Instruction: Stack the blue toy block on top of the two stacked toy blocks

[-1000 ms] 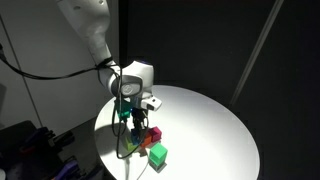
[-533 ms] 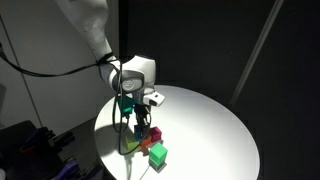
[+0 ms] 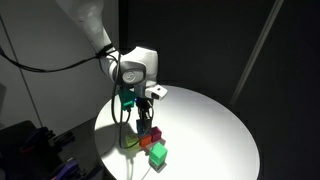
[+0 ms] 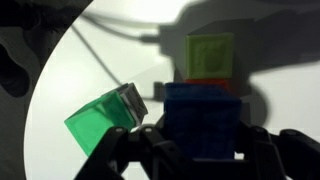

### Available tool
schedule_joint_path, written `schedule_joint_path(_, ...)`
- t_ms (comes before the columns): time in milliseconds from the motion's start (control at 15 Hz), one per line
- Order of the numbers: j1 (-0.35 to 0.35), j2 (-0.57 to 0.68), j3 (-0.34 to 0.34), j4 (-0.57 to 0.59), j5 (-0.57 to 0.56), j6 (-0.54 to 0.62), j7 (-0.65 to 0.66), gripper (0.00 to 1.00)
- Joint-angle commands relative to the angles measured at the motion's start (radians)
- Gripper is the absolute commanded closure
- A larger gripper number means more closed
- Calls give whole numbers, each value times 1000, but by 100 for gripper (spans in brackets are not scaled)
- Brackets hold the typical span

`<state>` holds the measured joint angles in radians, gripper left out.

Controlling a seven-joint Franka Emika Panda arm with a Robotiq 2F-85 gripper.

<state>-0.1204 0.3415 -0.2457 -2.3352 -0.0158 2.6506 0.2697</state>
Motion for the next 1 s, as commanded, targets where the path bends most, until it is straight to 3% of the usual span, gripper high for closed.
schedule_joint_path(0,-5,-70,-10,-27,-17,-41,-24,75)
schedule_joint_path(400,-20,-117,-17,-37,-25,-43,-54,75)
schedule_joint_path(933,-77,-142,-17,-25,-20,-70,-196,75)
